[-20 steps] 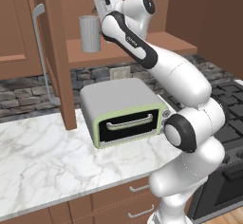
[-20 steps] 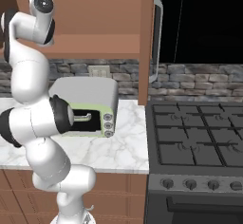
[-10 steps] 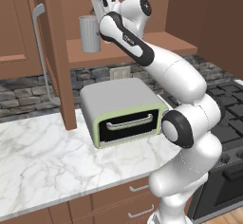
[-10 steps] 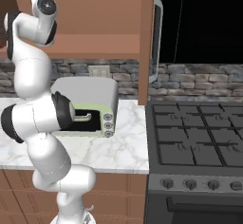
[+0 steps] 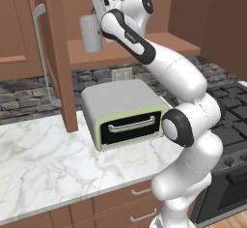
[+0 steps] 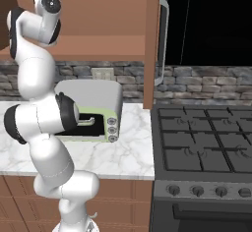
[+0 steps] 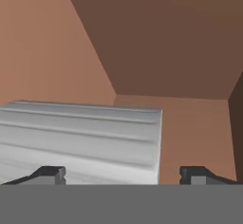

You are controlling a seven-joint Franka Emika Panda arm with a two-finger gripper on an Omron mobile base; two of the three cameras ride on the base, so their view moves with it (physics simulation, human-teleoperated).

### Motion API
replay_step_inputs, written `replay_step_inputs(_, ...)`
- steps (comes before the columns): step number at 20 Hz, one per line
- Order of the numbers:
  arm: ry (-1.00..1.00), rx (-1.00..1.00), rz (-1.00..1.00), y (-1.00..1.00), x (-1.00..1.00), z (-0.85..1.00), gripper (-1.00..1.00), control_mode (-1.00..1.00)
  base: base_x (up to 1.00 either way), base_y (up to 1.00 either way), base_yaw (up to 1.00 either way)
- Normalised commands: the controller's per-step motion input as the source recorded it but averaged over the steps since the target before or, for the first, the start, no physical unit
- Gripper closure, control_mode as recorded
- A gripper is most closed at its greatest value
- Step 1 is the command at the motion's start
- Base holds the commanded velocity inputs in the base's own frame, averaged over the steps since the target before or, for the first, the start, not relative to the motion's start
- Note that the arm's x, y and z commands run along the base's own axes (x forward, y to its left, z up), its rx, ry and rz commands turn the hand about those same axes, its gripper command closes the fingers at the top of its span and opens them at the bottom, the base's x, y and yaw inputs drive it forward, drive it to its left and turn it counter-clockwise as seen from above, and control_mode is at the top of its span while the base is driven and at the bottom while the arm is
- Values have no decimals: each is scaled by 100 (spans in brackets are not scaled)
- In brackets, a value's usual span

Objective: There is a bowl on the dining counter. Grab a lemon wedge from the fridge and place it in the bowl. Then get the liquor bottle and glass cup from the cabinet and place them next to the bowl.

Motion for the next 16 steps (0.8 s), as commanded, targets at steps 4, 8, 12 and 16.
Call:
replay_step_inputs(4, 1, -4, 4, 1, 1, -15, -100, -100, 0, 0, 0)
replay_step_inputs(8, 2, -6, 7, 0, 0, -18, -100, -100, 0, 0, 0)
replay_step_inputs(12, 3, -7, 6, 0, 0, -18, -100, -100, 0, 0, 0)
replay_step_inputs(16, 3, -8, 4, 0, 0, -18, -100, -100, 0, 0, 0)
